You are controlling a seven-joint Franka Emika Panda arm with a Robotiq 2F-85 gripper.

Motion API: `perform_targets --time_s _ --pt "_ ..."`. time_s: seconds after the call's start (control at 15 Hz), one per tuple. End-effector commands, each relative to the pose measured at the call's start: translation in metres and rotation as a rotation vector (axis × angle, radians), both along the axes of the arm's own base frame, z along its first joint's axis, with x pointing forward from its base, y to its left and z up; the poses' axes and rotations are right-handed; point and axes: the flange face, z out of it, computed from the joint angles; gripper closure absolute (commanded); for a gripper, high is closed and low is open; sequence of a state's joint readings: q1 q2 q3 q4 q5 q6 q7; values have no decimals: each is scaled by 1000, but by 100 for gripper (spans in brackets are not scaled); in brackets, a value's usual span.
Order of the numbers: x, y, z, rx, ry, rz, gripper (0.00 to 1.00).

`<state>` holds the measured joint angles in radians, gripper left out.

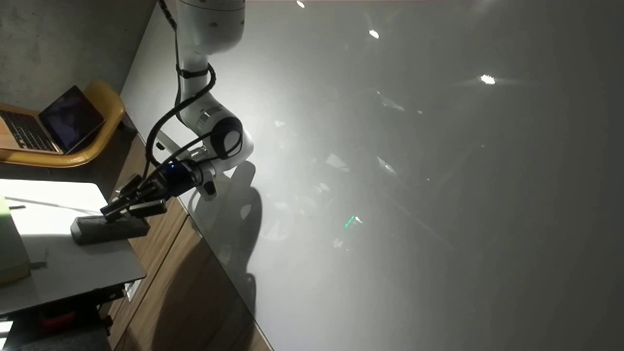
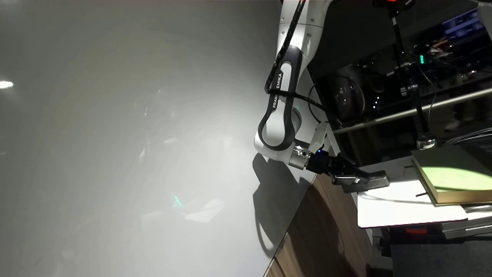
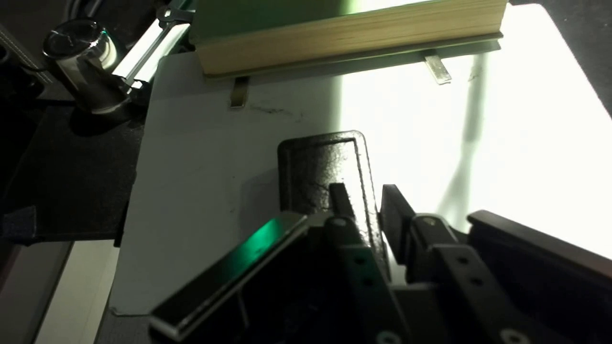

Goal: Use the eraser to wipe the table.

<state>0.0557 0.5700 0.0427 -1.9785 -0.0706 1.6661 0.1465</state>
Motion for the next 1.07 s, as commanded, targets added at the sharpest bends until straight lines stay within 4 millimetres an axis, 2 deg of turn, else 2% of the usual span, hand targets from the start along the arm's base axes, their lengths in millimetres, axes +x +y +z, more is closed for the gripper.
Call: perform_targets --time_s 0.0,0.07,0.13,0.27,0.33,0.4,0.6,0.73,0.8,1.0 --pt "1 1 7 15 18 -9 84" --pt "-1 6 15 14 11 -2 76" --pt "-2 9 21 13 7 5 77" --pt "-3 16 35 15 -7 12 65" --pt "-3 20 44 20 -8 18 70" --pt "-3 25 54 15 -13 27 70" --pt "-2 37 93 12 -48 51 62" --pt "-1 42 123 21 -122 74 46" --pt "0 47 144 19 -206 88 35" --pt "-1 60 202 44 -366 110 16"
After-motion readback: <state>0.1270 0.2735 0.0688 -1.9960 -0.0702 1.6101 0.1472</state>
